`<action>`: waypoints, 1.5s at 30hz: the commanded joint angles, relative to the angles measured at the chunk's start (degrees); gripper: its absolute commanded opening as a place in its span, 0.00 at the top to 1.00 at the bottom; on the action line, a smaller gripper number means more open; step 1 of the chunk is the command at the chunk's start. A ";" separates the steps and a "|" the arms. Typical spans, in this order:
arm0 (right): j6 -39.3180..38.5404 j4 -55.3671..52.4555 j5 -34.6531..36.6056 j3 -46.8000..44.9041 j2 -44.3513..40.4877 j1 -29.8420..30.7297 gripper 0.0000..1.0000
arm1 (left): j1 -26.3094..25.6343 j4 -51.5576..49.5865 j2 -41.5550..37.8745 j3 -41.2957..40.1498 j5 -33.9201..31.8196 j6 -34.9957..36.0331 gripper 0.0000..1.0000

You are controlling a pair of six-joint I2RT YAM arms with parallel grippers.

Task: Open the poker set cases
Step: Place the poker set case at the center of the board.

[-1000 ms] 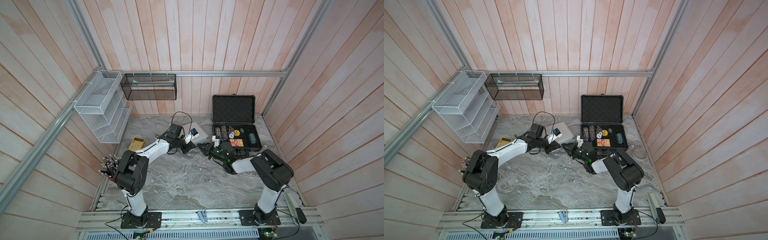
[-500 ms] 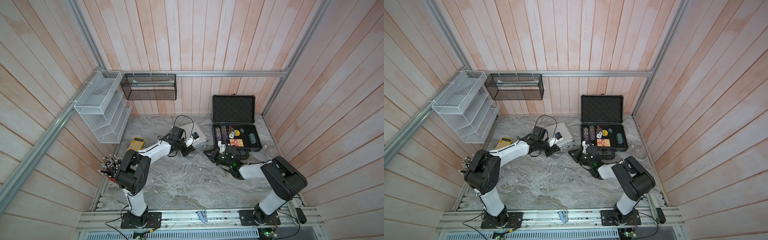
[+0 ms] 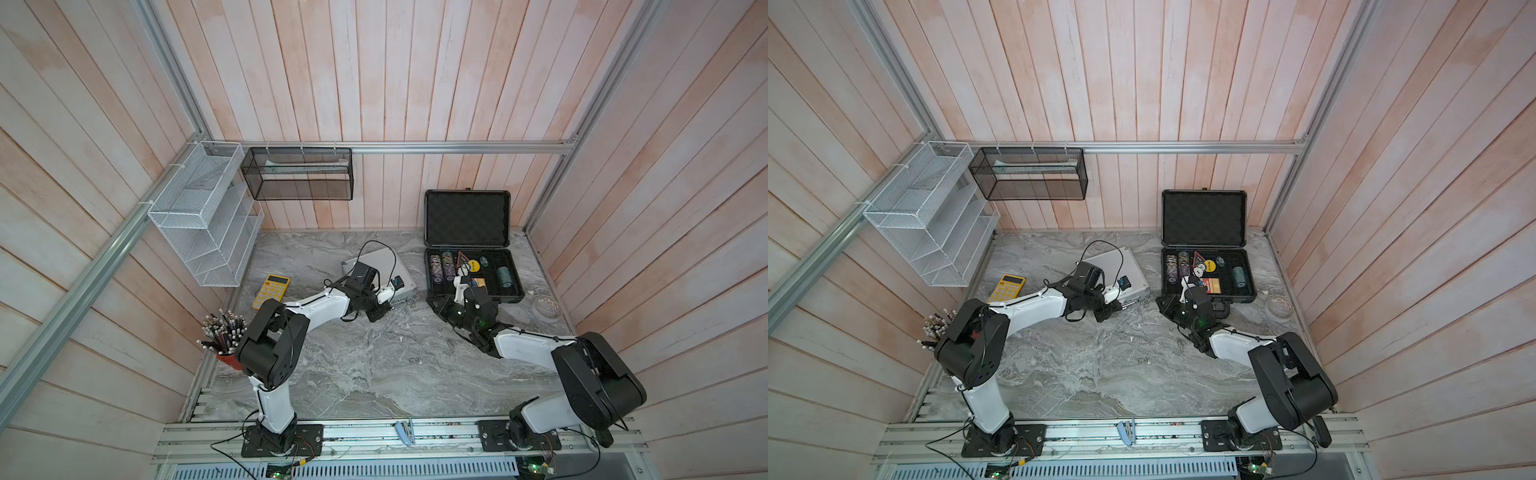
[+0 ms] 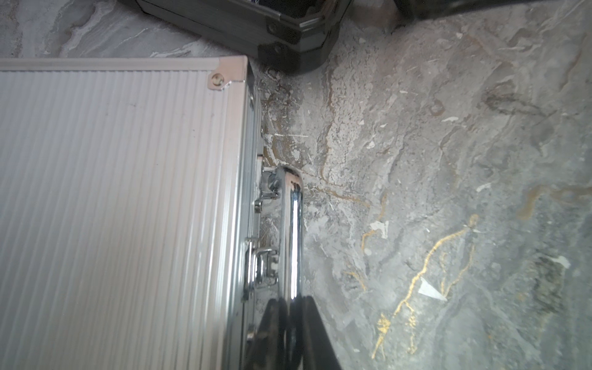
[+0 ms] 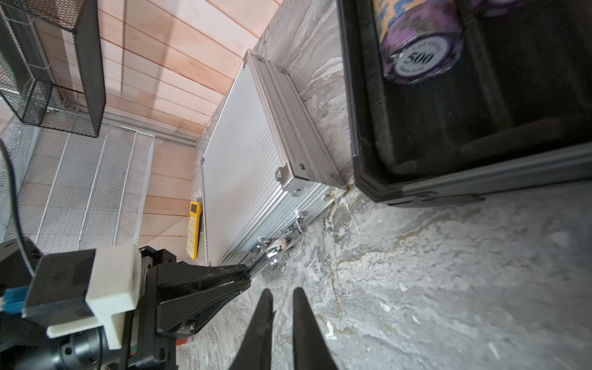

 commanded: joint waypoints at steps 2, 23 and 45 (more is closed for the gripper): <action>-2.54 -3.28 2.44 -2.13 -1.87 -1.39 0.85 | -2.45 -0.41 -1.45 -2.19 -2.44 1.34 1.00; -5.66 -9.26 5.06 -3.93 -8.34 -4.77 0.85 | -7.50 -0.23 -0.98 -5.61 -13.31 3.46 0.81; -43.81 -36.43 -7.12 32.01 8.66 -4.47 0.55 | -4.30 29.22 -27.37 -21.77 -32.60 -37.94 0.30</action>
